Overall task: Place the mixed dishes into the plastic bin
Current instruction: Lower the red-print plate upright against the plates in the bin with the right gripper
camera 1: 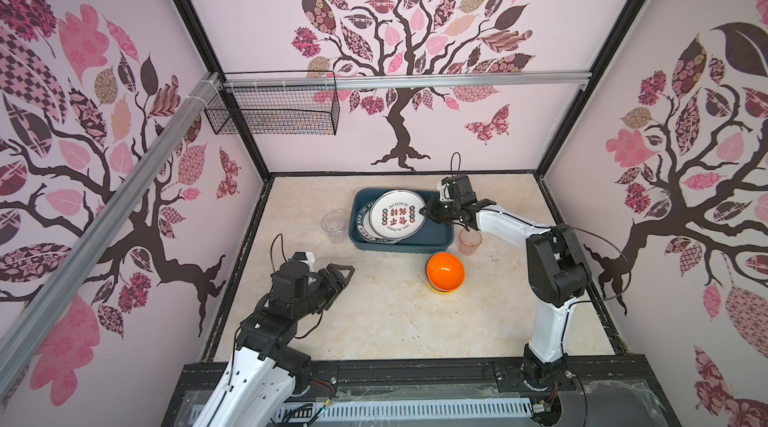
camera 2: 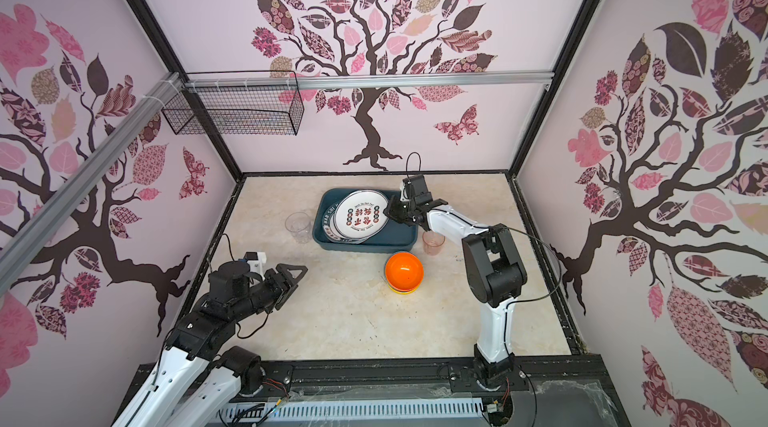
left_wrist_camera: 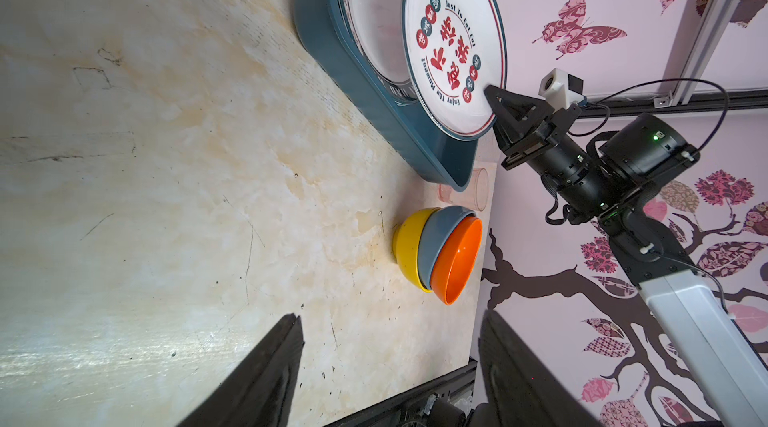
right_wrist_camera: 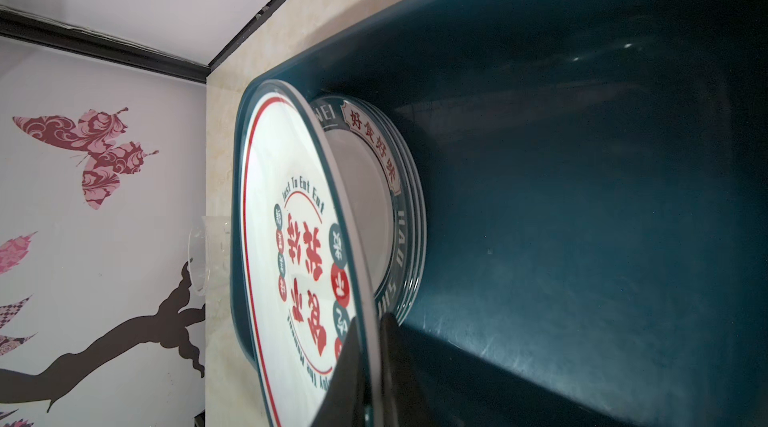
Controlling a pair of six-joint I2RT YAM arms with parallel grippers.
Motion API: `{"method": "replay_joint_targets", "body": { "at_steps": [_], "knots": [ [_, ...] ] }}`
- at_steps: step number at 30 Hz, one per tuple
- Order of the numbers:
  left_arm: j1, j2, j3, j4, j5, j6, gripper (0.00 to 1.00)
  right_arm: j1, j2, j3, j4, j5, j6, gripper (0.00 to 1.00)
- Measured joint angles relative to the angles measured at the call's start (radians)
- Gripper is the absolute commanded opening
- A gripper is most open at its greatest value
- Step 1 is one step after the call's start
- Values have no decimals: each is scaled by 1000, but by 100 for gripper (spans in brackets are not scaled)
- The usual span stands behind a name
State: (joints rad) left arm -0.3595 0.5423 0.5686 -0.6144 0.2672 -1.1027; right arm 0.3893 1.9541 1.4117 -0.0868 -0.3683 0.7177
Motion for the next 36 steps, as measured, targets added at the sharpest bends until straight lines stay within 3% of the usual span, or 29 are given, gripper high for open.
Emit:
{"method": "replay_joint_targets", "body": {
  "at_steps": [11, 36],
  "knots": [
    [0, 0, -1, 0, 2, -1, 70, 0, 101, 70, -1, 13, 14, 4],
    [0, -4, -10, 4, 6, -23, 70, 19, 174, 155, -15, 24, 16, 5]
  ]
}}
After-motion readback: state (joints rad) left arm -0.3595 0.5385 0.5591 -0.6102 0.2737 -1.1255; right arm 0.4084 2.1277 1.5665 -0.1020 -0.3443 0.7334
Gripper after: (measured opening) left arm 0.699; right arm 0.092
